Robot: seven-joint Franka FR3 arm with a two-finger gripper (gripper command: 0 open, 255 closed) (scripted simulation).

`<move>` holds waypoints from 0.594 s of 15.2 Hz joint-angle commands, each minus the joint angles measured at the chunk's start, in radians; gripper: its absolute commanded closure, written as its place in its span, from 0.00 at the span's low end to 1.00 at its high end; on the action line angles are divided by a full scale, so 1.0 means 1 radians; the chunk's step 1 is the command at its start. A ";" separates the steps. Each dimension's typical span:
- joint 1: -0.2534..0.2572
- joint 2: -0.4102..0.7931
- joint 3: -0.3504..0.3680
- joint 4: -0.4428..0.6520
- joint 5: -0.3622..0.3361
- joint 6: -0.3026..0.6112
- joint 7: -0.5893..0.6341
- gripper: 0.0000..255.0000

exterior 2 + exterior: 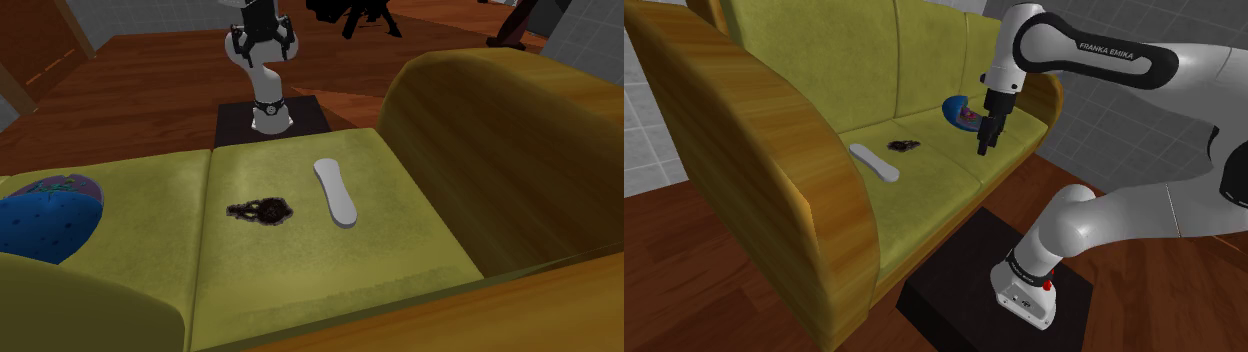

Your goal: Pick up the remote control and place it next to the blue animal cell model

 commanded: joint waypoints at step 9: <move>0.029 0.245 0.066 0.038 0.033 0.265 0.064 0.00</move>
